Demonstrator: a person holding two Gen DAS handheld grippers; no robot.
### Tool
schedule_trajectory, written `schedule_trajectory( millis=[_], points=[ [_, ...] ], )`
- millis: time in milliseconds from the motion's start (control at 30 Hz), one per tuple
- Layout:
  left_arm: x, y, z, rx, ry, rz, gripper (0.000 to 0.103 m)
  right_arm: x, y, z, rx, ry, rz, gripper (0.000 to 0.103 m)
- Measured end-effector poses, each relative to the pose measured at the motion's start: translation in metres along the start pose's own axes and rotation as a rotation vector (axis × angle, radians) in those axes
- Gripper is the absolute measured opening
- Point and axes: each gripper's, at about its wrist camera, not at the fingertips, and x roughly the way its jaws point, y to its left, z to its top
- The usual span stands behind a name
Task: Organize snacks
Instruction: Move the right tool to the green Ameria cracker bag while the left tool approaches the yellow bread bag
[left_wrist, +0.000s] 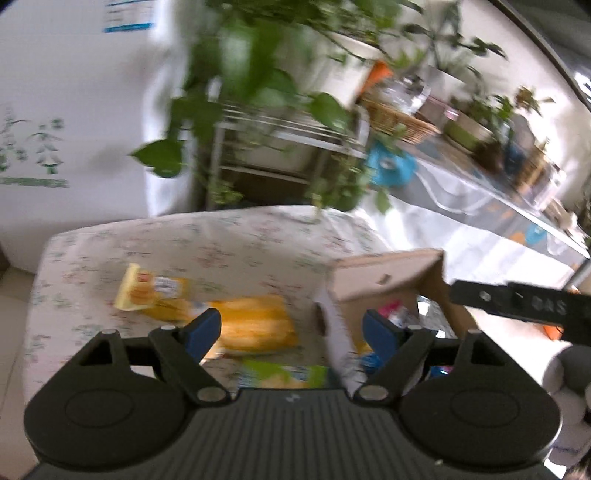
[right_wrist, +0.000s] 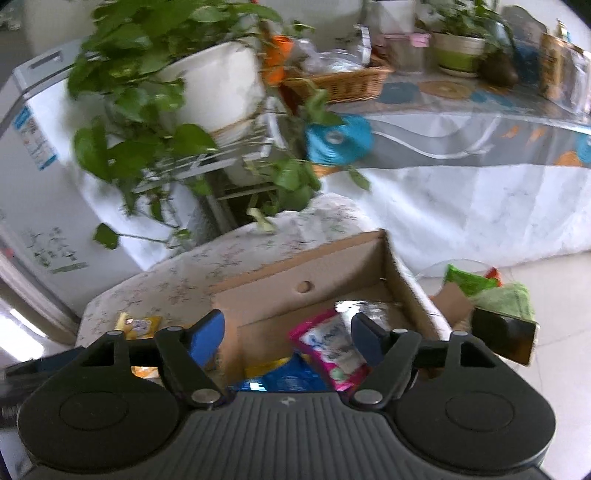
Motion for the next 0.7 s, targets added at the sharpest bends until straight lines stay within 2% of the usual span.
schedule_trajectory(
  millis=[167, 333, 567, 700],
  points=[
    [-0.006, 0.035, 0.006, -0.065, 0.007, 0.048, 0.084, 0.002, 0.026, -0.004, -0.09, -0.005, 0.068, 0.086],
    [-0.011, 0.058, 0.007, -0.073, 0.002, 0.088, 0.086, 0.007, 0.055, -0.014, -0.231, 0.009, 0.139, 0.089],
    [-0.016, 0.086, 0.007, -0.124, -0.011, 0.121, 0.087, 0.027, 0.092, -0.036, -0.419, 0.067, 0.225, 0.09],
    [-0.015, 0.093, 0.005, -0.122, 0.002, 0.125, 0.087, 0.042, 0.107, -0.049, -0.506, 0.114, 0.238, 0.09]
  ],
)
